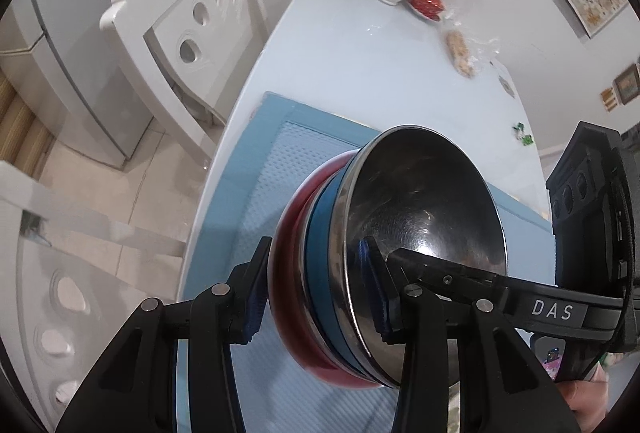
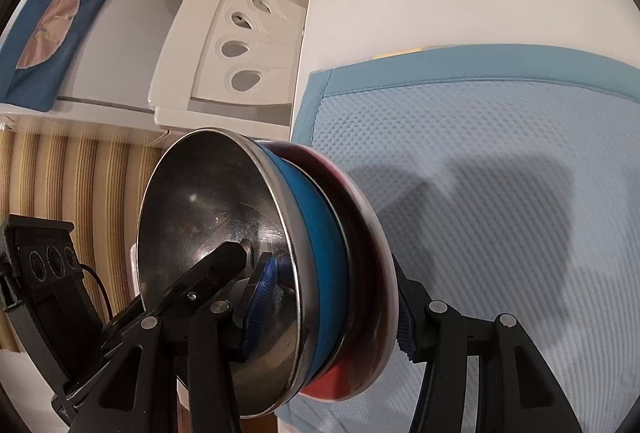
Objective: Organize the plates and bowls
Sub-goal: 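Lift the bowl stack with the right gripper and carry it toward the plates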
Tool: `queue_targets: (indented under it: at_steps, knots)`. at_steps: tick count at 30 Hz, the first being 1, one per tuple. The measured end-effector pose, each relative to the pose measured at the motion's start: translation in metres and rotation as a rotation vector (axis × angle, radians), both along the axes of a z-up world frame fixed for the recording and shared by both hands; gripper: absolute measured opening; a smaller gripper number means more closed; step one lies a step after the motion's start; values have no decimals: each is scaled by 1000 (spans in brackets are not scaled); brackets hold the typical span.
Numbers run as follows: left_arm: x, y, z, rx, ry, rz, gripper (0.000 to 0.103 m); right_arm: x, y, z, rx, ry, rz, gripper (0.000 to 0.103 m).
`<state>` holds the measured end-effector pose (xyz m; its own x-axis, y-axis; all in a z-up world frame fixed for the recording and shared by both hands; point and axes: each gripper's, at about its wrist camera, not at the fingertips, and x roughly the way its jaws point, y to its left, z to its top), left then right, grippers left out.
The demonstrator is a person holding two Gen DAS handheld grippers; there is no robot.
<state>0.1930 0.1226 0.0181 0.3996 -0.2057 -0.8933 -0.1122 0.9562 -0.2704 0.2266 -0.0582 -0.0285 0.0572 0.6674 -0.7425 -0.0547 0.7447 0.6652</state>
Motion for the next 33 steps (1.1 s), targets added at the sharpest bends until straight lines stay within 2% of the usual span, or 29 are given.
queue_targets:
  at_steps: [10,18,26,33]
  knots:
    - [-65,-49,24,-31,-14,17,39,-61,-51,42,-7,-25,2,52]
    - [-120,-99,32,-42,-13,16,39,-113,-98,55,-26,-31,5,52]
    - [-159,-145,23,-68,1,-8,40,-160,-148,55,-68,-39,-4,52]
    - [-184,-173,7,-61,26,-41,40,-190,-179,38,-80,-6,-16,52]
